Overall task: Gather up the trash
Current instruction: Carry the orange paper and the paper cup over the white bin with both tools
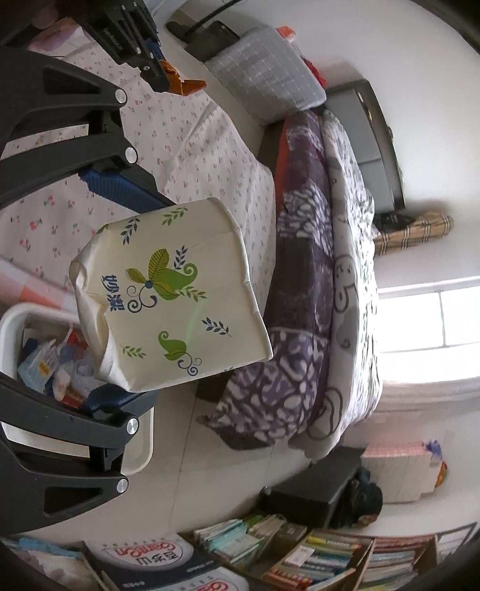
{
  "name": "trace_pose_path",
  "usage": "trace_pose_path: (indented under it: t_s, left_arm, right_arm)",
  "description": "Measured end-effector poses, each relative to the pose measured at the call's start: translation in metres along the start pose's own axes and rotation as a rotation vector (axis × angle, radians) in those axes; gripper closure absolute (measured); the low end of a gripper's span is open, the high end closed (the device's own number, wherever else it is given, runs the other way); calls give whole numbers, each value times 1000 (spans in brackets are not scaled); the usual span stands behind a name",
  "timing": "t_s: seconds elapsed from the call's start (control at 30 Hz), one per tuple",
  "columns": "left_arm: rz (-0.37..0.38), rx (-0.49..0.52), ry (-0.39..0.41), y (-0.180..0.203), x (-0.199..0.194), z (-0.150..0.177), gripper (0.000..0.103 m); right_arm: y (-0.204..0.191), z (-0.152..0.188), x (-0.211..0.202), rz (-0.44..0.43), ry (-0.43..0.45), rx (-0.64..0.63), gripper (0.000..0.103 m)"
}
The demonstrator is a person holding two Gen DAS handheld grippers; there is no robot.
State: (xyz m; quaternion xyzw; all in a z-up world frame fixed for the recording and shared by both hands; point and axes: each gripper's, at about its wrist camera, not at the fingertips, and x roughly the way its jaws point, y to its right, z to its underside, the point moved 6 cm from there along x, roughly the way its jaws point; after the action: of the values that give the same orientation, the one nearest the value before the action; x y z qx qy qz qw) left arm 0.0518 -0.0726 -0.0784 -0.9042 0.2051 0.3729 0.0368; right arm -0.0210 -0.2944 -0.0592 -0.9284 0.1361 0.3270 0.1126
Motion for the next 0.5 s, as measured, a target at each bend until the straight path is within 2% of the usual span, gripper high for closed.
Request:
trace_pose_path:
  t_s: [0.5]
  left_arm:
    - [73,128,-30,84,18,19,82]
  right_arm:
    - [83,7,-8,109,-50,127,26]
